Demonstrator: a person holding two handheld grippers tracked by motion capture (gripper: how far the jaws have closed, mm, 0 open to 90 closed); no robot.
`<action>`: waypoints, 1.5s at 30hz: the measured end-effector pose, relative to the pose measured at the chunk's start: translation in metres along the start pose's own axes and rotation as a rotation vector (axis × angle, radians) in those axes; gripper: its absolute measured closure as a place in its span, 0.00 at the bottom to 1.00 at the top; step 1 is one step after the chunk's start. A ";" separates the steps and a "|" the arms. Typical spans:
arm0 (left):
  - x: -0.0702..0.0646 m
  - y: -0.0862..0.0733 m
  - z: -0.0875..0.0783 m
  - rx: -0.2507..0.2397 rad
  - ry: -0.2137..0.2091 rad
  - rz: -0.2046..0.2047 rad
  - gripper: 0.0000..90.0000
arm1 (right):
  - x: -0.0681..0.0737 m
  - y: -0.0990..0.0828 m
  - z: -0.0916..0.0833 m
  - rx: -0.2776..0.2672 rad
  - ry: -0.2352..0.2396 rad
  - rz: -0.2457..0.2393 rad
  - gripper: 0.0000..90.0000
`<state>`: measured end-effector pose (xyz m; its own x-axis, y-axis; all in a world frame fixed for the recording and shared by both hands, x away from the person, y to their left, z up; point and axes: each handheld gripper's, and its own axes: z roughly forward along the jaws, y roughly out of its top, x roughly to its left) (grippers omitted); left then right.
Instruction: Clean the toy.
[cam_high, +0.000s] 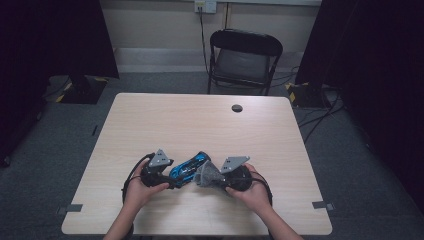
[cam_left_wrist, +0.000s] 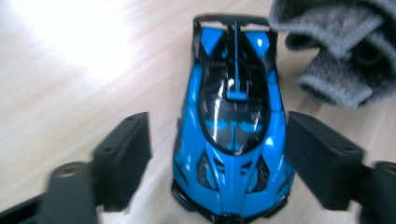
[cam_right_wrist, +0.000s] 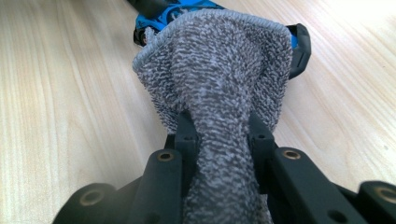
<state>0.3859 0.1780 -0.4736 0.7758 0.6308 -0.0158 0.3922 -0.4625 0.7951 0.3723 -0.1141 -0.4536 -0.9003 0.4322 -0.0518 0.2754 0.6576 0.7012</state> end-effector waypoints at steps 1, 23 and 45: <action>0.001 0.000 0.000 0.003 0.001 0.006 0.32 | 0.000 0.000 0.001 0.002 -0.001 -0.001 0.81; 0.004 -0.002 0.016 0.004 -0.066 -0.048 0.44 | 0.022 0.021 0.037 0.024 0.114 -0.101 0.80; 0.005 -0.003 0.015 0.002 -0.072 -0.041 0.45 | -0.031 -0.001 0.016 0.055 -0.020 0.059 0.80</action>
<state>0.3958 0.1733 -0.4854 0.7926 0.6028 -0.0914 0.4252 -0.4391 0.7915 0.4050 -0.1179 -0.4646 -0.8752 0.4830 -0.0263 0.3462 0.6635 0.6633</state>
